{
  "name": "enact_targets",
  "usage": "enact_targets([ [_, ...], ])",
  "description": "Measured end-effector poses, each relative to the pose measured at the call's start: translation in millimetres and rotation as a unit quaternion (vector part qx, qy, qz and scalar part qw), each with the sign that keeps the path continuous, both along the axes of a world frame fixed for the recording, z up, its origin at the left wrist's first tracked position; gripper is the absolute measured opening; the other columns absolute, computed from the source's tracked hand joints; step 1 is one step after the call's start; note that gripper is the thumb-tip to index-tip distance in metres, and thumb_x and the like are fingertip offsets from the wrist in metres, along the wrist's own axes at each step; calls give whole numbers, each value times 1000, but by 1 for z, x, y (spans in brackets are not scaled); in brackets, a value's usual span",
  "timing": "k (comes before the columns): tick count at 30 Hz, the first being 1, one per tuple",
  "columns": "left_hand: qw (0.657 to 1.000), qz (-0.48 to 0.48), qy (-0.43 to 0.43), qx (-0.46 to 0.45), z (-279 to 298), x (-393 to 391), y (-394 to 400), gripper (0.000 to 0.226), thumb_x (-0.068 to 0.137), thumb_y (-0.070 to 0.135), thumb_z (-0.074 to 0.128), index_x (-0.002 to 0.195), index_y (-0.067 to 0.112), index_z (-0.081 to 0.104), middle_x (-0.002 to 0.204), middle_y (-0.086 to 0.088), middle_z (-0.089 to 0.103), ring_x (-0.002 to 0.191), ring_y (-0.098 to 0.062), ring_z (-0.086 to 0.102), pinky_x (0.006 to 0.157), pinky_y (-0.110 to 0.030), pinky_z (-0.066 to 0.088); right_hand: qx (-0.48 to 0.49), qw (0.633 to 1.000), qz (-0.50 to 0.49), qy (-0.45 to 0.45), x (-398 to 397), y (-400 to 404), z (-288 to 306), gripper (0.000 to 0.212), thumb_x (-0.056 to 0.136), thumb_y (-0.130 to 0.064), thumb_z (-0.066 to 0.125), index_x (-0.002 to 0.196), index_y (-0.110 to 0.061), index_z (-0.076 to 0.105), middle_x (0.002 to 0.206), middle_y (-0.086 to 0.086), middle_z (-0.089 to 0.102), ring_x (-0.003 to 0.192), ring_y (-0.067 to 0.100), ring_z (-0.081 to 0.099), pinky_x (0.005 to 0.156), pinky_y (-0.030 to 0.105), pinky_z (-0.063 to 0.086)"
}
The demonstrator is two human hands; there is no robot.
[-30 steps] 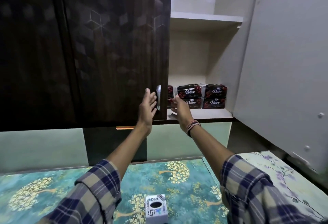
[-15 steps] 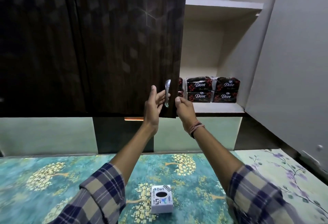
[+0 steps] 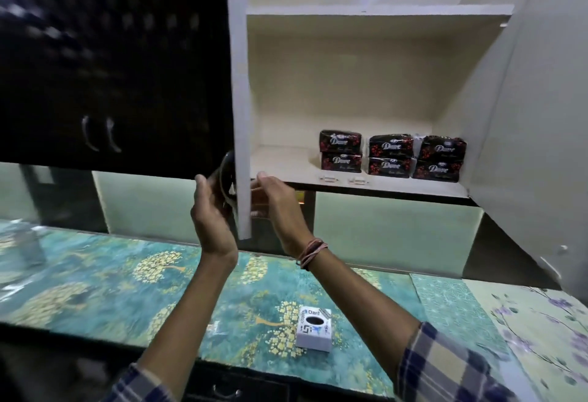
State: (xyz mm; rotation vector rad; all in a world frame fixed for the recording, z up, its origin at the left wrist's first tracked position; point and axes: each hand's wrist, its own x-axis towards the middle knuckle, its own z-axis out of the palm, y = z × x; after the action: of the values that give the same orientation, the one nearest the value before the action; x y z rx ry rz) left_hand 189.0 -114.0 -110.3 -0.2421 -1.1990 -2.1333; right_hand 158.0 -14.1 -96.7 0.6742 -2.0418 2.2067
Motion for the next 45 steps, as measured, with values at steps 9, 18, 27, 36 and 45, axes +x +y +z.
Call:
enact_targets([
  [9,991,79,-101,-45,9,36,-112,63,99,70,33,128,28,69,109,-2,76,104,-31,69,86,-54,55,39,996,78,7,33,-112,5,58,108,-40,33,120,10,60,122,27,64,115,42,61,91,52,57],
  [18,980,163,-103,-39,4,19,-144,78,92,79,35,140,25,62,137,3,69,124,-15,65,108,-45,50,13,994,100,-44,21,-142,-2,58,106,-49,35,129,-5,67,131,18,65,116,33,62,103,46,52],
  [27,801,497,178,-282,32,-12,-70,40,102,21,47,120,-5,70,122,-25,64,118,-39,60,101,-46,49,-54,997,14,-58,-48,-63,15,59,106,-50,33,113,-6,73,117,18,71,107,35,68,96,54,57],
  [36,961,84,-47,-259,39,-95,-4,53,104,50,38,128,14,69,126,-3,72,117,-14,66,107,-35,50,-59,984,-156,-68,-99,48,46,59,106,-45,36,109,2,70,112,20,71,97,31,68,91,51,58],
  [45,963,-114,-141,-201,59,-175,30,64,104,57,37,132,8,65,128,-11,69,117,-25,65,104,-46,50,-3,950,-306,-61,-145,116,67,43,92,-38,46,87,-4,72,85,11,70,79,28,65,80,50,61],
])
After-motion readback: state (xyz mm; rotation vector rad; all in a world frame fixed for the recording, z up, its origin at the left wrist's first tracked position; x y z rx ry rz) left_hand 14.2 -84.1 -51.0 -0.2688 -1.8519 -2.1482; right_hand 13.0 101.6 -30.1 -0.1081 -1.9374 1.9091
